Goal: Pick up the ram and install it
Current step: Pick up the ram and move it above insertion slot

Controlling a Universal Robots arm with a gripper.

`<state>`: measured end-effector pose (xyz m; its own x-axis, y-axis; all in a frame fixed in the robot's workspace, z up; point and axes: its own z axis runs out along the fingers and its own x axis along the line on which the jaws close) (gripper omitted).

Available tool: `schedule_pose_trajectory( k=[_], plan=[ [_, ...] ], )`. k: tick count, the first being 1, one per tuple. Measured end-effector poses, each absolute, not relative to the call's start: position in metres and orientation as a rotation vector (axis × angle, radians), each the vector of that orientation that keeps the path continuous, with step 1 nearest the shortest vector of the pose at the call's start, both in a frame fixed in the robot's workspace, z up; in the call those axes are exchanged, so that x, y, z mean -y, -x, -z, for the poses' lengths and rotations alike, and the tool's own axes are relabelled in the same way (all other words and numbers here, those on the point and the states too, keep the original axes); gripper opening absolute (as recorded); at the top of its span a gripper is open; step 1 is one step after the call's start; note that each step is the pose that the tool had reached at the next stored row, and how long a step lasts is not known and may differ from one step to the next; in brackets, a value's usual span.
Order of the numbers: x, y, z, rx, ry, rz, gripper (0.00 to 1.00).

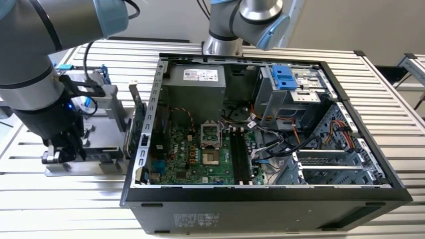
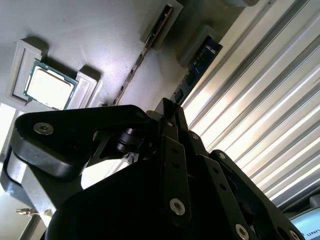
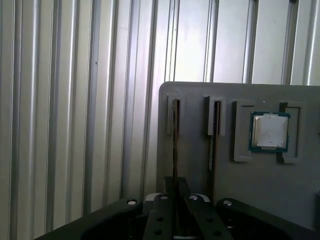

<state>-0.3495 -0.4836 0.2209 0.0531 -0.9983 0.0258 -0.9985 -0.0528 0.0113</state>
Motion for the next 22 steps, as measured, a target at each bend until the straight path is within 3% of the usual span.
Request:
schedule_pose_trajectory(
  k=[22],
  plan=[
    [0.484, 0.35, -0.239, 2.146, -2.259, -0.016, 0.0]
  ],
)
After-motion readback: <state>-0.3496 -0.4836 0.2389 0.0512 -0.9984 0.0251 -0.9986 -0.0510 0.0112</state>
